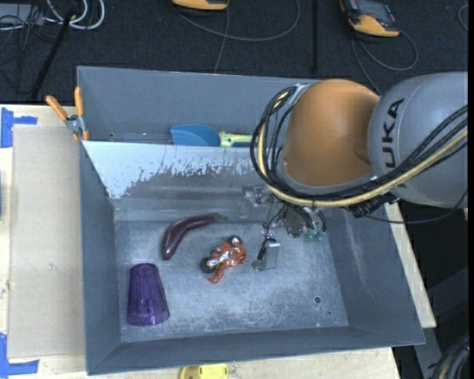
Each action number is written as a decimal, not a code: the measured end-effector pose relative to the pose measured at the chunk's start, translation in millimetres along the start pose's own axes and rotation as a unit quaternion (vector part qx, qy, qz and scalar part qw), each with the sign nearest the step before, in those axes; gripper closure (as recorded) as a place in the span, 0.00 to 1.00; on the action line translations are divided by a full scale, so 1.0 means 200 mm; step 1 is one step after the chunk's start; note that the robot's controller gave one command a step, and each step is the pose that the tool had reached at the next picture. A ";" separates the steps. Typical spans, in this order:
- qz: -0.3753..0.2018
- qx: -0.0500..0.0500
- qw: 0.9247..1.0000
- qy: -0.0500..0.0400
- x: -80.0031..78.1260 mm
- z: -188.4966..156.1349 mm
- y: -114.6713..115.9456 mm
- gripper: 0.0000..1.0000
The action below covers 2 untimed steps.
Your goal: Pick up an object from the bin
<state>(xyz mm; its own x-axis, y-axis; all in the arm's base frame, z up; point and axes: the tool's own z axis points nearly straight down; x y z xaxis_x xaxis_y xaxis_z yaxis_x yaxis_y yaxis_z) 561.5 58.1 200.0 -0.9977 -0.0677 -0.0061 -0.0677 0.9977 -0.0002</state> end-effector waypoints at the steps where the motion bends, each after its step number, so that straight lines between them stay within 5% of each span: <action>1: -0.080 0.000 0.997 0.001 0.01 0.34 0.10 0.00; 2: -0.102 -0.001 0.995 0.005 0.01 0.46 0.13 0.00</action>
Offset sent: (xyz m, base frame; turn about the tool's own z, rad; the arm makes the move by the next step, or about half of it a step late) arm 0.0006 0.0294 -0.0914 -0.3175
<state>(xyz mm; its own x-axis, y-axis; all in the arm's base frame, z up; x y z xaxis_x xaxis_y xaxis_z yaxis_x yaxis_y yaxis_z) 558.7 83.9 108.0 -0.9630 -0.2693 0.0046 -0.2693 0.9631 0.0009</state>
